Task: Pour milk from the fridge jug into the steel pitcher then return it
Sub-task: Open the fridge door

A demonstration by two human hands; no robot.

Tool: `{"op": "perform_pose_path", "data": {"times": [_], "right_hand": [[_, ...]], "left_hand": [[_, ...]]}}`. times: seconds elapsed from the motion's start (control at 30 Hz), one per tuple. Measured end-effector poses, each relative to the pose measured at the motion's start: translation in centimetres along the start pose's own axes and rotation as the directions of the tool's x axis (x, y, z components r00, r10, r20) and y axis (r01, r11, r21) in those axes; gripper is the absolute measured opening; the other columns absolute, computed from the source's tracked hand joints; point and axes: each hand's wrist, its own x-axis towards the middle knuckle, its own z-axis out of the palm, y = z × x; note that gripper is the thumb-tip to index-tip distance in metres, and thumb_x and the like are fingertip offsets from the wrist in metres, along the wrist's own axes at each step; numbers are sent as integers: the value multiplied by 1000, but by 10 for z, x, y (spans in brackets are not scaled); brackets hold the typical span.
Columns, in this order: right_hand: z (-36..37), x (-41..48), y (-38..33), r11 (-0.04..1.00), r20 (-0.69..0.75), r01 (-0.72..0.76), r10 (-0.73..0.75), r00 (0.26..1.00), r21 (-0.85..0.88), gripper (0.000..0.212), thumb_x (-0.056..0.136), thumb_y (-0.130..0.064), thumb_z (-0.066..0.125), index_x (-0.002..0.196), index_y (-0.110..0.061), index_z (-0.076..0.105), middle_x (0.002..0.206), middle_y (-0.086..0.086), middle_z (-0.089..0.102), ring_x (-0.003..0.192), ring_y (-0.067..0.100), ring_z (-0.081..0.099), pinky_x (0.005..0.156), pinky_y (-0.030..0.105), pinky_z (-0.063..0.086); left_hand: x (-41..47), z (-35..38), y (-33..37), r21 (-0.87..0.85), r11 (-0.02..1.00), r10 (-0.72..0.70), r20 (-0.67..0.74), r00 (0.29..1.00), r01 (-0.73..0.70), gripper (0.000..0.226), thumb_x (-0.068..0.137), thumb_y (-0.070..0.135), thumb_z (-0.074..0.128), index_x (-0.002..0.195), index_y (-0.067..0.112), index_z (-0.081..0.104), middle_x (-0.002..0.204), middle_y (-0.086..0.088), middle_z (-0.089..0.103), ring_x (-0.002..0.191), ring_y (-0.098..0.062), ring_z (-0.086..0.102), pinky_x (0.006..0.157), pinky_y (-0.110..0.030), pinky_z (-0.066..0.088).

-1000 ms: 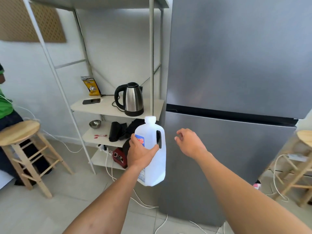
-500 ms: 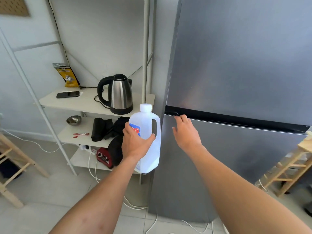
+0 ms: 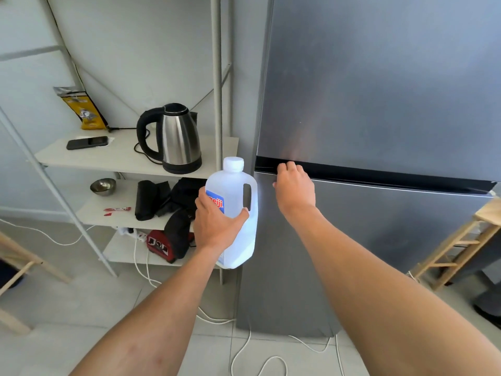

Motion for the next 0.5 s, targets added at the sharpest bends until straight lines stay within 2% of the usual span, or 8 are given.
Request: {"op": "perform_pose_path", "data": {"times": [0.27, 0.5], "right_hand": [[1, -1, -5, 993, 9, 18, -17, 1000, -120, 35, 90, -13, 66, 119, -5, 49, 116, 10, 56, 104, 25, 55, 90, 29, 42], [-10, -6, -16, 987, 70, -6, 18, 997, -161, 47, 84, -5, 67, 124, -1, 43, 121, 14, 52, 111, 26, 52, 97, 31, 40]], "left_hand": [[-9, -10, 0, 26, 1000, 11, -10, 1000, -11, 106, 66, 57, 78, 147, 20, 20, 137, -1, 41, 118, -28, 52, 92, -48, 54], [-13, -25, -3, 24, 1000, 0, -21, 1000, 0, 106, 68, 59, 77, 148, 20, 20, 137, -2, 41, 116, -27, 53, 90, -48, 55]]}}
